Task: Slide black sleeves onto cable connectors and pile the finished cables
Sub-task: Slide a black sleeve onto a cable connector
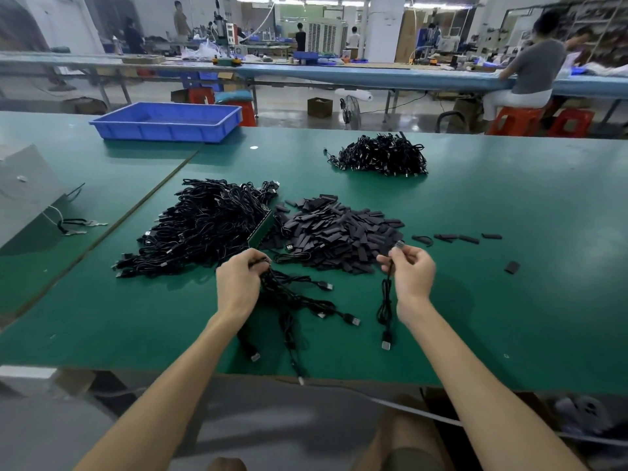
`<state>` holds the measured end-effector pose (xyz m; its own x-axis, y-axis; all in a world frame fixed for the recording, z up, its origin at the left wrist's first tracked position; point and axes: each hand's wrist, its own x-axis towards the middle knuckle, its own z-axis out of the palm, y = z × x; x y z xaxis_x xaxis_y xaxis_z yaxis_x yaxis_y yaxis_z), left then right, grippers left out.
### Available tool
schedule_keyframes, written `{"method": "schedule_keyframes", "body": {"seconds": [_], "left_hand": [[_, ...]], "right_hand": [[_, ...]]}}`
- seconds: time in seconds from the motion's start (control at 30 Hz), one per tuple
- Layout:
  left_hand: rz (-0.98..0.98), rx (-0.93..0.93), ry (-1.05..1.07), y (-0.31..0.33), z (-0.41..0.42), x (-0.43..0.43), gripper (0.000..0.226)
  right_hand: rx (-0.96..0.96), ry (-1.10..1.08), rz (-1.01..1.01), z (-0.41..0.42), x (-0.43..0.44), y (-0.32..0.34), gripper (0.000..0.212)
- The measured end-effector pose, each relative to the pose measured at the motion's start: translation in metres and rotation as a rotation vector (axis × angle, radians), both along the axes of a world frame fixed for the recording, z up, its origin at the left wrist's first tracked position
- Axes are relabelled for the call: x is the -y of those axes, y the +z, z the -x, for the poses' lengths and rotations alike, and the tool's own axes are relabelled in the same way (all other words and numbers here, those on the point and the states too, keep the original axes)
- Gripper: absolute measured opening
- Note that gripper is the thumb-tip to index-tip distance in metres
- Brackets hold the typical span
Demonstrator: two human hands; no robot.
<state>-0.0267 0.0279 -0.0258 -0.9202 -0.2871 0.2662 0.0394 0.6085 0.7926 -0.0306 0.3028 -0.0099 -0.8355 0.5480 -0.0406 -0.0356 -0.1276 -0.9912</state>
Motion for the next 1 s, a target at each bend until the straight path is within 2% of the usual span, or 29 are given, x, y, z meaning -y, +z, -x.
{"method": "schedule_keyframes", "body": {"seconds": [0.1,0.17,0.23,0.4,0.5,0.57,0.77,0.87,0.93,1.0], "left_hand": [[0.178,-0.007,0.016,-0.003,0.005,0.004,0.013],[0.390,-0.042,0.033,-0.007,0.005,-0.002,0.026],[0.521,-0.104,0.030,-0.008,0.003,-0.010,0.039],[0.494,-0.124,-0.207,-0.002,0.005,-0.039,0.025],[0.494,-0.081,-0.414,-0.006,0.002,-0.060,0.016],[0.530,-0.019,-0.480,-0.010,0.001,-0.063,0.015],[0.800,-0.028,-0.486,-0.001,0.010,-0.035,0.028],[0.942,0.005,-0.420,0.006,0.016,-0.026,0.037],[0.944,-0.024,-0.385,0.007,0.019,-0.030,0.031],[0.846,-0.093,-0.366,0.008,0.021,-0.042,0.021]], "right_hand": [[0.003,0.043,0.016,-0.006,-0.007,-0.010,0.007],[0.001,0.081,0.013,-0.010,-0.006,-0.019,0.004],[-0.002,0.112,-0.004,-0.014,-0.004,-0.030,0.006],[-0.038,0.178,-0.188,-0.018,0.002,-0.043,0.010],[-0.038,0.196,-0.219,-0.018,0.001,-0.043,0.012],[-0.042,0.186,-0.214,-0.020,0.000,-0.044,0.014],[-0.062,0.168,-0.199,-0.021,0.000,-0.047,0.013],[-0.067,0.189,-0.222,-0.019,0.003,-0.048,0.014],[-0.064,0.223,-0.252,-0.019,0.005,-0.048,0.012],[-0.065,0.245,-0.276,-0.019,0.007,-0.047,0.011]]}}
